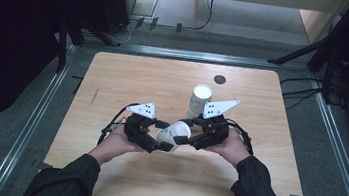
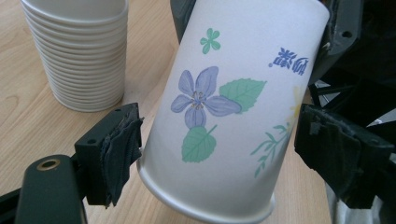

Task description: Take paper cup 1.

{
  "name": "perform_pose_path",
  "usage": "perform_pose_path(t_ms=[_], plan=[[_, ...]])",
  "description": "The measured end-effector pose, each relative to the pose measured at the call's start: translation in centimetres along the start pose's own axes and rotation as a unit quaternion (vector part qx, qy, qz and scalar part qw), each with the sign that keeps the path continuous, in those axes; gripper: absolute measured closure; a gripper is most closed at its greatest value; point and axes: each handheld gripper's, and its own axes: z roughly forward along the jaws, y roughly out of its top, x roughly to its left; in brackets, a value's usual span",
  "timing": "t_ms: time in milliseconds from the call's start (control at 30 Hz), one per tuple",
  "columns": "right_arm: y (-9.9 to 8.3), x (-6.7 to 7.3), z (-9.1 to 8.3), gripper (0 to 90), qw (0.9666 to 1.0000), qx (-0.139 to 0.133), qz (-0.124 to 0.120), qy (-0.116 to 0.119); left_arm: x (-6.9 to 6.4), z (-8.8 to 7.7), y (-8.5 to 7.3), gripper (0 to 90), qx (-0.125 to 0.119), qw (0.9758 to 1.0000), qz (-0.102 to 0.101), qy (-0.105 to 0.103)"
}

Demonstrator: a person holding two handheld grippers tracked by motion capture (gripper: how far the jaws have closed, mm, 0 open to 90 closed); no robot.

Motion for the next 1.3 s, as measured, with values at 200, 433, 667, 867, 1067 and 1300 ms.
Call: perform_pose_path(t_ms=[200,433,667,867,1067,1300], plan=[[0.11,0.01,0.15,36.0,1.0000,-0.005,0.005,0.004,0.04,0.26,-0.16,15.8,0.003,1.0000,0.001,0.000],[0.12,0.00,0.31,36.1,0.9999,-0.007,0.009,0.008,0.00,0.28,-0.21,20.3,0.002,1.0000,0.009,0.001],[0.07,-0.04,0.32,35.9,0.9999,-0.001,0.011,0.006,-0.22,0.30,-0.23,23.8,0.003,0.9997,0.024,0.009],[0.04,-0.17,0.29,35.5,0.9997,0.001,0.022,0.008,-0.24,0.30,-0.22,24.9,0.003,0.9996,0.025,0.009],[0.08,-0.16,0.23,35.2,0.9998,0.001,0.019,0.004,-0.31,0.29,-0.21,25.5,0.002,0.9995,0.028,0.013],[0.10,-0.18,0.20,35.0,0.9998,0.001,0.021,0.003,-0.31,0.26,-0.20,25.8,0.001,0.9995,0.027,0.014]])
